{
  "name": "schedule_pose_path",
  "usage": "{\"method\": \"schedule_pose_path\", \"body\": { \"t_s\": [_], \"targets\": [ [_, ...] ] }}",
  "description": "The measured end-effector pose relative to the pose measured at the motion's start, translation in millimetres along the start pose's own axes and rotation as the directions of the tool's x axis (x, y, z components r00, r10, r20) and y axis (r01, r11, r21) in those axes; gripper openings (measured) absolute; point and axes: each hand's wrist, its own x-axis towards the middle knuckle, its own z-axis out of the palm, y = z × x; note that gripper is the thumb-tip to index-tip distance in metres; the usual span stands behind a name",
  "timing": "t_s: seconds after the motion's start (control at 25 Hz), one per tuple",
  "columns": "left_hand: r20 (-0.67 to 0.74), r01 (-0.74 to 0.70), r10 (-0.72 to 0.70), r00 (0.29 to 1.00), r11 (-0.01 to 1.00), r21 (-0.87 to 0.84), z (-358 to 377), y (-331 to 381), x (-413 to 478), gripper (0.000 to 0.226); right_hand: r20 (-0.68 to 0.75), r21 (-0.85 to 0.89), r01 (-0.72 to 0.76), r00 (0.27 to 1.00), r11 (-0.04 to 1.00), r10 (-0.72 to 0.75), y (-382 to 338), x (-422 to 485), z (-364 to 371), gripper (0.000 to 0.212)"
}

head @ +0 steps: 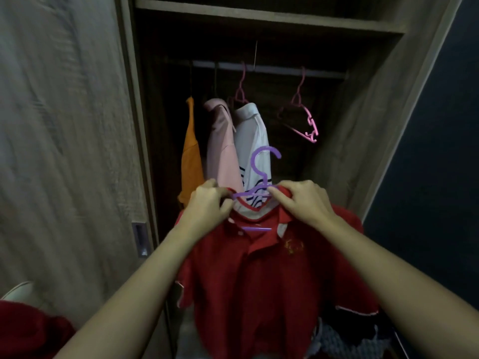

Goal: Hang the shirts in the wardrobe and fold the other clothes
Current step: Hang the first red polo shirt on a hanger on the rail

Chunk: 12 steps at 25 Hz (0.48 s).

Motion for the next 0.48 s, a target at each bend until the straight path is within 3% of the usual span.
{"method": "schedule_pose_path", "body": {
  "t_s": [0.12,0.24,0.32,0.4,0.48],
  "targets": [
    [-0.002,-0.076,0.076,0.997,0.996,-0.054,-12.6,-27.2,1.0,0.065,-0.042,0.210,-0.087,0.994,0.974,0.098,15.7,-0.1,-12.2,0.041],
    [0.164,-0.122,0.121,0.979,0.993,-0.001,-19.0,-43.7,4.1,0.071,-0.082,0.264,-0.044,0.994,0.964,0.068,13.7,0.8,-17.5,0.043],
    [0.145,-0.166,0.182,0.973,0.979,-0.118,-20.5,-42.9,5.6,0.059,-0.075,0.234,-0.017,0.997,0.972,0.036,10.5,2.1,-22.0,0.039],
    [0.034,-0.181,0.194,0.980,0.955,-0.234,-28.9,-50.0,5.9,0.036,-0.042,0.193,-0.019,0.999,0.981,0.028,22.3,0.2,-29.1,0.035],
    [-0.032,-0.146,0.143,0.989,0.942,-0.302,-40.6,-61.7,5.0,0.016,0.070,0.302,-0.081,0.996,0.950,0.062,43.1,-9.6,-34.0,0.040]
  ]
}}
